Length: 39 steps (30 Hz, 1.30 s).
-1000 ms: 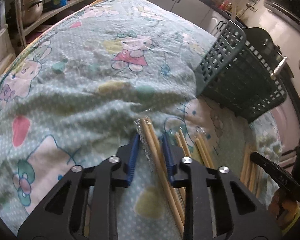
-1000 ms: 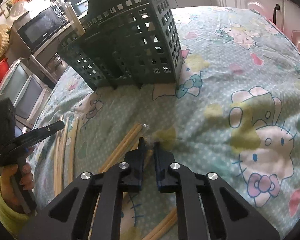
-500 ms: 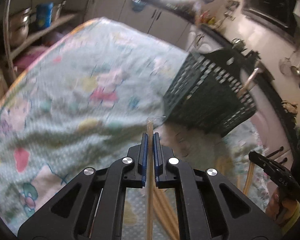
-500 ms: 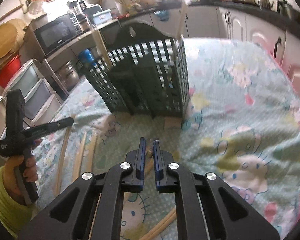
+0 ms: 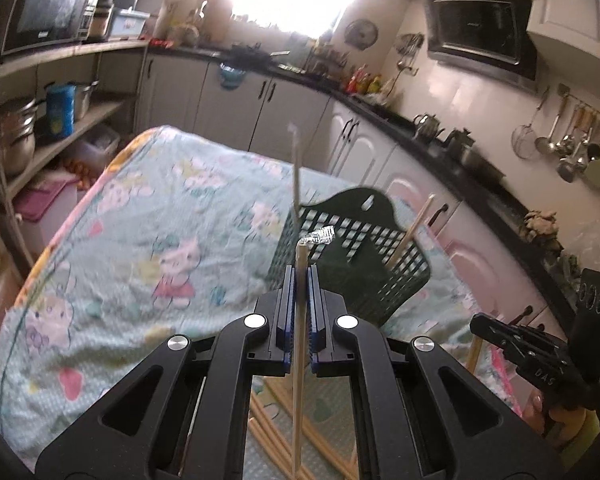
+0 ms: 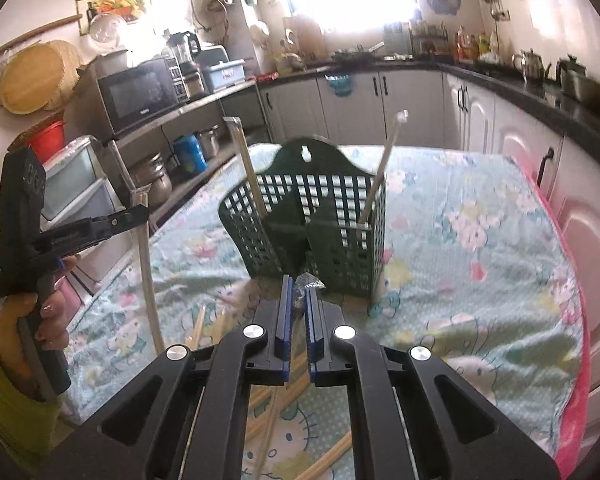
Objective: Organize utensils
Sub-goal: 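Lift the chopsticks and insert them into the green caddy with both tools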
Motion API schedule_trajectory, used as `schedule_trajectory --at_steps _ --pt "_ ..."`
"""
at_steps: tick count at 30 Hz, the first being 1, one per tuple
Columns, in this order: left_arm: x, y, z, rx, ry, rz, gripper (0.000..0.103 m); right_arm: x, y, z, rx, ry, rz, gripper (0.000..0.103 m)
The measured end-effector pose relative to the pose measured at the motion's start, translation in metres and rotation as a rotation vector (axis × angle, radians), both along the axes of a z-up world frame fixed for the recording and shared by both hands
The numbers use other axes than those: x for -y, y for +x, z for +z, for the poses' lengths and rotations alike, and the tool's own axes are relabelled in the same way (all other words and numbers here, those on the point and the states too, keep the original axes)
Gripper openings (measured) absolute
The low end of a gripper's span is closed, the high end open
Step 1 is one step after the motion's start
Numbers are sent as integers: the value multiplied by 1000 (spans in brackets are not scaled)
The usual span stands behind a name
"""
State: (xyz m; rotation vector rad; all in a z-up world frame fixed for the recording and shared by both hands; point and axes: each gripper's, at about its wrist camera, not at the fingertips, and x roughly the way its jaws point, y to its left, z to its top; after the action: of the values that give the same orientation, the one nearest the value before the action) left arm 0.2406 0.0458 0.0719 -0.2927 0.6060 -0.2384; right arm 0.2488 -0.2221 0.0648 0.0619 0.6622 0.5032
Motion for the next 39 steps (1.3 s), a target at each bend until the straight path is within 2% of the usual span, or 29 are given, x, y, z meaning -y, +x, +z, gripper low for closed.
schedule_trajectory --at_steps 14,21,28,34,39 --pt "30 21 62 140 16 -42 1 4 13 55 141 13 -35 6" --pt "43 43 88 226 -5 -16 1 3 30 89 205 37 -39 6" --pt "61 69 112 298 9 18 1 4 53 126 279 64 -60 6" --pt "76 87 108 326 23 26 1 9 76 145 318 70 -98 6" --pt "85 104 88 306 32 33 1 10 95 143 332 70 -112 6"
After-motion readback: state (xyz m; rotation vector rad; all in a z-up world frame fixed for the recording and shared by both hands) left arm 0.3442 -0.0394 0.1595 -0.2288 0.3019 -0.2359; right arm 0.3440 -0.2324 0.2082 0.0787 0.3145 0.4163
